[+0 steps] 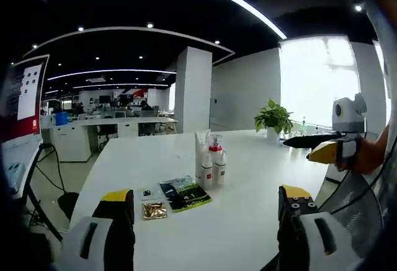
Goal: Arrange the skincare products in the storage area until every visible bottle or jar stands upright without overlapping.
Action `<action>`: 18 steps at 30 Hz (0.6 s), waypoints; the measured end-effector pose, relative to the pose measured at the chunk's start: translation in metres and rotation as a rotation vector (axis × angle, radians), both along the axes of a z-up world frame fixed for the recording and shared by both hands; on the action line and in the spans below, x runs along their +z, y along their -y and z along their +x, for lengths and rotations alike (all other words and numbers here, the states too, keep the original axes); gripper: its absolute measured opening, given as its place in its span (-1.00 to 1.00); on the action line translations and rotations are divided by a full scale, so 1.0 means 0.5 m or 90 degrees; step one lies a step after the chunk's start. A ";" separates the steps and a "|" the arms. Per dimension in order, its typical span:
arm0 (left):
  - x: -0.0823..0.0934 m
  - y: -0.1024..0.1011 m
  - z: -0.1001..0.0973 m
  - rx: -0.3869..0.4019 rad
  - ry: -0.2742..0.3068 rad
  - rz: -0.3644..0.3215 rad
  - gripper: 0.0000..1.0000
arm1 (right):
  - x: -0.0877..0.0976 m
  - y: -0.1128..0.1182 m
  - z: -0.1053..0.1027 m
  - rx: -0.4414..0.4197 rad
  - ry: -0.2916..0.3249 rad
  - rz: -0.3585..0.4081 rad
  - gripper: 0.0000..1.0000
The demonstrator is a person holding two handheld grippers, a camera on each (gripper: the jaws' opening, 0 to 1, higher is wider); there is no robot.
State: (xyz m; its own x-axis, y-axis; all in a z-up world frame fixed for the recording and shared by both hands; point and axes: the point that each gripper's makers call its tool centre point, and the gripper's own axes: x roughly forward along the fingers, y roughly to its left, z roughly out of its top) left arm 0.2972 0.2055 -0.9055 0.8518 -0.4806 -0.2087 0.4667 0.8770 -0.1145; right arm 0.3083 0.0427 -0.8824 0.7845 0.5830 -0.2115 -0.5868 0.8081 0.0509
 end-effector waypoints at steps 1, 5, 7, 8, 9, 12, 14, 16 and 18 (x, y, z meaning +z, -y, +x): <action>-0.006 0.000 0.000 0.000 -0.009 0.006 0.99 | -0.011 0.000 0.007 -0.010 -0.006 -0.006 0.98; -0.001 0.004 -0.004 -0.010 0.016 0.029 0.99 | -0.017 -0.007 0.000 0.002 0.002 -0.031 0.99; -0.010 0.003 -0.002 -0.008 0.005 0.038 0.99 | -0.014 -0.012 -0.006 0.013 0.007 -0.024 0.99; -0.015 0.001 -0.001 -0.004 -0.003 0.045 0.99 | -0.013 -0.014 -0.007 0.015 0.010 -0.024 0.99; -0.019 -0.001 0.000 -0.002 -0.006 0.051 0.99 | -0.014 -0.016 -0.008 0.015 0.013 -0.030 0.99; -0.016 -0.004 0.000 0.001 -0.003 0.053 0.99 | -0.014 -0.011 -0.002 0.006 0.018 -0.032 0.99; -0.013 -0.008 0.001 0.009 -0.002 0.054 0.99 | -0.009 0.000 0.005 -0.013 0.014 -0.012 0.98; -0.016 -0.010 0.001 0.013 -0.006 0.052 0.99 | -0.005 0.014 0.011 -0.029 0.006 0.009 0.98; -0.015 -0.005 0.002 0.011 0.002 0.059 0.99 | -0.008 0.023 0.015 -0.040 -0.002 0.017 0.98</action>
State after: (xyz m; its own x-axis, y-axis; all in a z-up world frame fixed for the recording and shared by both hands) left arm 0.2980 0.2081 -0.9130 0.8601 -0.4450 -0.2494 0.4522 0.8914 -0.0313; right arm 0.3158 0.0313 -0.8864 0.8194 0.5374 -0.1993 -0.5342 0.8421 0.0743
